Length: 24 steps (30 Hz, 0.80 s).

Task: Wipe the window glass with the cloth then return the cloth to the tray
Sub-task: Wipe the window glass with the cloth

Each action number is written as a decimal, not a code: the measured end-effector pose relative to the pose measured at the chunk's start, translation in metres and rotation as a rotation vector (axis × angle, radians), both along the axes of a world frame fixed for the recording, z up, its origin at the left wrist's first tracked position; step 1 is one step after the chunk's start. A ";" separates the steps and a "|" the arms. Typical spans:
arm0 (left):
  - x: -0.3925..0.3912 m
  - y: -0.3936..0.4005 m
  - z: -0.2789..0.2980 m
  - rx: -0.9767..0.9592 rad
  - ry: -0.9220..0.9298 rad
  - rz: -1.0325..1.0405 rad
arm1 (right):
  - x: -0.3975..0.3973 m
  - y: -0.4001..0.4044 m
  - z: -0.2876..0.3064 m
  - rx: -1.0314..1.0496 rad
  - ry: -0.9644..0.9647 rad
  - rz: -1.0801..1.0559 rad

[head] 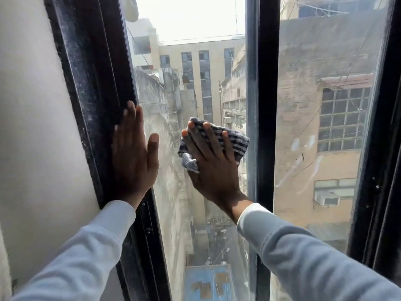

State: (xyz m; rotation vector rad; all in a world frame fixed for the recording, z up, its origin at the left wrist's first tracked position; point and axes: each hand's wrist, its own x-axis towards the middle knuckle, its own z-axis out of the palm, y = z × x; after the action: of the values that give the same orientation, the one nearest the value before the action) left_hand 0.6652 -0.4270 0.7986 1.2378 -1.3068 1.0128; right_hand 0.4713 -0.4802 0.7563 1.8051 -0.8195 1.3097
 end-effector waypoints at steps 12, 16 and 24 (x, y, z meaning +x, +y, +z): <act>-0.089 0.019 0.046 0.087 -0.149 0.049 | -0.060 0.062 -0.128 0.357 -0.302 0.289; -0.184 0.001 0.061 0.196 -0.337 -0.100 | -0.147 0.053 -0.087 0.204 -0.665 0.292; -0.247 -0.025 0.054 0.225 -0.348 0.096 | -0.241 -0.029 -0.072 0.421 -0.345 -0.046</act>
State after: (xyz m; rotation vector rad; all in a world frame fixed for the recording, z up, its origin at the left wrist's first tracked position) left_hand 0.4178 -0.4521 0.8527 1.3423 -1.6800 1.2145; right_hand 0.2306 -0.5088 0.6847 1.8805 -1.4029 1.5272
